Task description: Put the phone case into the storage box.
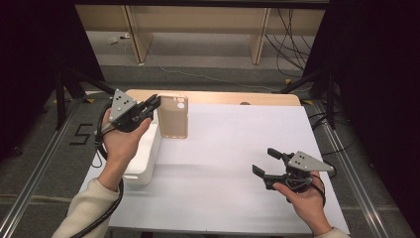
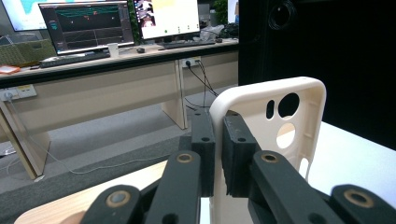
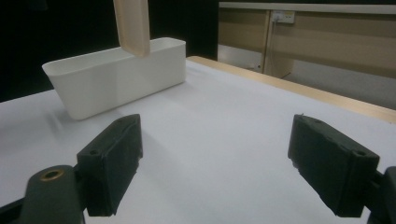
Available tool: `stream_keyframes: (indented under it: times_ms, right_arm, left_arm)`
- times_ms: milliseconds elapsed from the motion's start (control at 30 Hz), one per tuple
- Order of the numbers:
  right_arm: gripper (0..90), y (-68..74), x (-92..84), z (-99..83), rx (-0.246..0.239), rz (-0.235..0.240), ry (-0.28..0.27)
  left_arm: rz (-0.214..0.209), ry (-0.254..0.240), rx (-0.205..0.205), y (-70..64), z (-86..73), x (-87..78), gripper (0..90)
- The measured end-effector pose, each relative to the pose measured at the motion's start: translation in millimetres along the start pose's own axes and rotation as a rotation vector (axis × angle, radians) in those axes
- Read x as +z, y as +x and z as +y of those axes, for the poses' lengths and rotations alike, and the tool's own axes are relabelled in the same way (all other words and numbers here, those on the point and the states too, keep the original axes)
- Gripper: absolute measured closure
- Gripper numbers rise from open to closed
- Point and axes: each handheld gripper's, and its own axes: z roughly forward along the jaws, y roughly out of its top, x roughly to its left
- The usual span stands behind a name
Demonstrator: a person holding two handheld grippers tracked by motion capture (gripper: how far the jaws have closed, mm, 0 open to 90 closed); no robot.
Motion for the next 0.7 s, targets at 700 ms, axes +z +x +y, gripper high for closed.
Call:
stream_keyframes:
  times_ms: [700]
  right_arm:
    - [18.8,0.7,-0.2,0.0,0.004,-0.003,0.007]
  left_arm:
    - [0.022,-0.011,-0.005,7.1,4.9,-3.5,84.2]
